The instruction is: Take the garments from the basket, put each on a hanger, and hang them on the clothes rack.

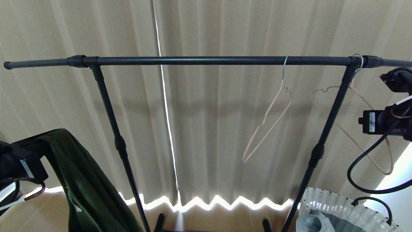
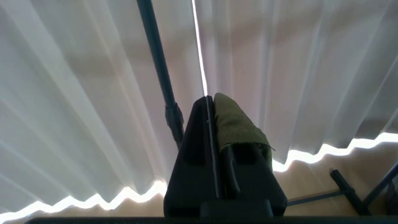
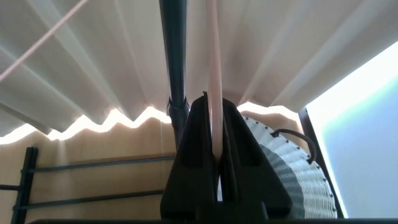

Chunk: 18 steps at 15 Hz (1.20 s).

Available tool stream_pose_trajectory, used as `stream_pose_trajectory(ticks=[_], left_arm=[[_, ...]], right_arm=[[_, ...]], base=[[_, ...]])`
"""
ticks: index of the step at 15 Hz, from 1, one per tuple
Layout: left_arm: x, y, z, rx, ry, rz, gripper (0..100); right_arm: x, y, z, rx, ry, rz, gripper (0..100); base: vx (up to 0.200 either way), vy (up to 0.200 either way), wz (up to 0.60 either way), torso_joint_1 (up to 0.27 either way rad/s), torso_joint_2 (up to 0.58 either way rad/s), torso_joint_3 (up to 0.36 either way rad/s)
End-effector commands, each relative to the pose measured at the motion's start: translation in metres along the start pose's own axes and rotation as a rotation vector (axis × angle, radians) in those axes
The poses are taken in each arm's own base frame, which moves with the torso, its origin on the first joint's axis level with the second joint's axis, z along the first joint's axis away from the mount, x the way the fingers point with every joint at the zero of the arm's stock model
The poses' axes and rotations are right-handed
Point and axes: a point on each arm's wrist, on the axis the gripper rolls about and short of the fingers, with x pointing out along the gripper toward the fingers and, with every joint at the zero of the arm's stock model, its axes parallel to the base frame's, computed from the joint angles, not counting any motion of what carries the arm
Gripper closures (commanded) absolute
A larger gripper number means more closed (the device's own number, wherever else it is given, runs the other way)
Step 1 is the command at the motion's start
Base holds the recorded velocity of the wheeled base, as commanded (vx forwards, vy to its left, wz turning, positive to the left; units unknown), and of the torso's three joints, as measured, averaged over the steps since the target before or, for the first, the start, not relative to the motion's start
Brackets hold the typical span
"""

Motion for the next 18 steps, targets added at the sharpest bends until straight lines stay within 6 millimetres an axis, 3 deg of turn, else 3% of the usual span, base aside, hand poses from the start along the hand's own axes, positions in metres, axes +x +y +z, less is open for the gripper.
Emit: stream_pose_trajectory(ticks=[1,4,9,15,18], left_arm=[[0.001,0.001,-0.001,-0.002,0.005,0.002,100],[0.001,0.001,0.000,-0.002,0.004,0.007,100],[0.001,0.001,-0.001,-0.001,0.006,0.008,100],[0.000,0.003,-0.002,0.000,0.009,0.020,100],[0.000,0.003,-0.003,0.000,0.013,0.019,100]], right_arm=[[-0.004,-0.001,0.002,0.005,-0.017,-0.003,100],[-0.014,-0.006,0.010,0.020,-0.068,-0.013,100],[-0.053,-0.013,0.014,-0.005,-0.165,-0.007,100],[-0.064,-0.016,-0.002,-0.008,-0.154,-0.003,100],[-0.064,-0.016,-0.002,-0.006,-0.154,-0.001,100]], base=[[0.000,0.000,0.00,0.000,0.00,0.000],[0.000,0.000,0.00,0.000,0.00,0.000],[0.000,0.000,0.00,0.000,0.00,0.000],[0.000,0.000,0.00,0.000,0.00,0.000],[-0.200,0.000,0.00,0.001,0.00,0.001]])
